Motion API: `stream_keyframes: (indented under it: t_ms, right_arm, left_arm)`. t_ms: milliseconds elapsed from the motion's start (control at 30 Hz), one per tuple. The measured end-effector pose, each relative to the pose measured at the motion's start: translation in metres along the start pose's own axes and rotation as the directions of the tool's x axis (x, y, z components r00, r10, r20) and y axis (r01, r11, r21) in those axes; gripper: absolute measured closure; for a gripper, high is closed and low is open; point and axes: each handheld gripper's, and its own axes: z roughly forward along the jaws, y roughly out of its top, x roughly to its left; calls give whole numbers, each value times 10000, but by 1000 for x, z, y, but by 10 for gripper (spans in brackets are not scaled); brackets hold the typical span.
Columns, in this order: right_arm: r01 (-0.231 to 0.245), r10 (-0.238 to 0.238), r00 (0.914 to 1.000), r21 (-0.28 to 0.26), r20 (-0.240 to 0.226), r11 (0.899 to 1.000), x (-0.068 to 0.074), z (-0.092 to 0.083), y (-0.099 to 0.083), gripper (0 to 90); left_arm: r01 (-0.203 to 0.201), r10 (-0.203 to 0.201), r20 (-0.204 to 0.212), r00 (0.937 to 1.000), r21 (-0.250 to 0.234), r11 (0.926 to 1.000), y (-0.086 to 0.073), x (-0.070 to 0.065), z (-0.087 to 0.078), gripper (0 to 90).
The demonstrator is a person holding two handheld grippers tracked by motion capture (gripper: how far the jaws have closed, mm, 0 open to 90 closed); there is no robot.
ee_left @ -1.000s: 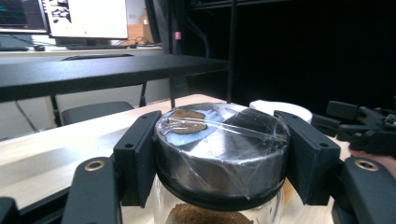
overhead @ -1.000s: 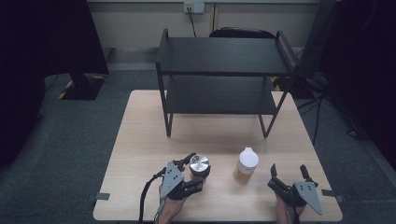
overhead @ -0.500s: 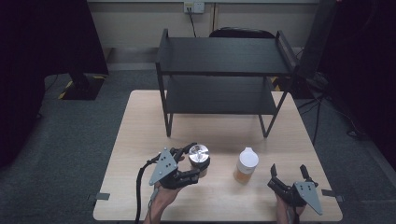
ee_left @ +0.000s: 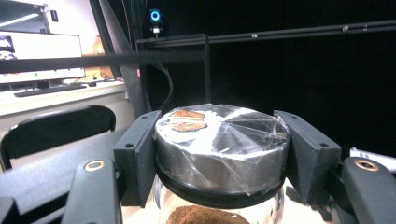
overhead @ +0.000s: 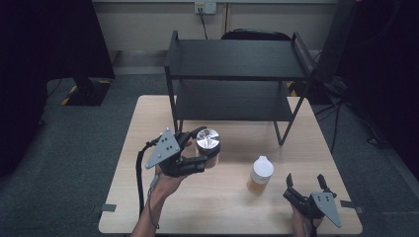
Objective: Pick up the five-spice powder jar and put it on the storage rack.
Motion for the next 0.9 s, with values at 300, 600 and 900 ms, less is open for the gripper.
stream_keyframes:
  t_ms: [300,600,900]
  right_arm:
    - [2,-2,10000,-1,1,10000,0,0,0,2]
    - [4,-4,10000,-6,-38,10000,-1,0,0,2]
    - [-1,1,10000,-7,-44,10000,-1,0,0,2]
  left_arm:
    - [82,-89,-273,9996,-277,9996,41,24,19,352]
    - [-342,286,-908,9955,-617,9975,80,30,46,352]
    - [-329,184,-2501,9680,-537,9980,107,27,87,352]
